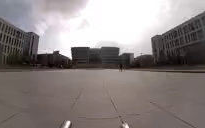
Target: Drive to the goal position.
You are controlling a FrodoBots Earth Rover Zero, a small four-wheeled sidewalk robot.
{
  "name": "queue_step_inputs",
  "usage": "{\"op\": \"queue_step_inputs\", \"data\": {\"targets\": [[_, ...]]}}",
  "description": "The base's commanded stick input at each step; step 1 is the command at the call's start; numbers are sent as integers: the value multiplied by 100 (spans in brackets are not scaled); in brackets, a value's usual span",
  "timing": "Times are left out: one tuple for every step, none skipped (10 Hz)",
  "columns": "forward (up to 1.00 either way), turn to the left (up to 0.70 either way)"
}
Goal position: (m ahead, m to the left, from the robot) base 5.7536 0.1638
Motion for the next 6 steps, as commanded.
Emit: {"op": "queue_step_inputs", "data": {"targets": [[70, 0], [70, -5], [70, -12], [70, -8], [70, 0], [70, 0]]}}
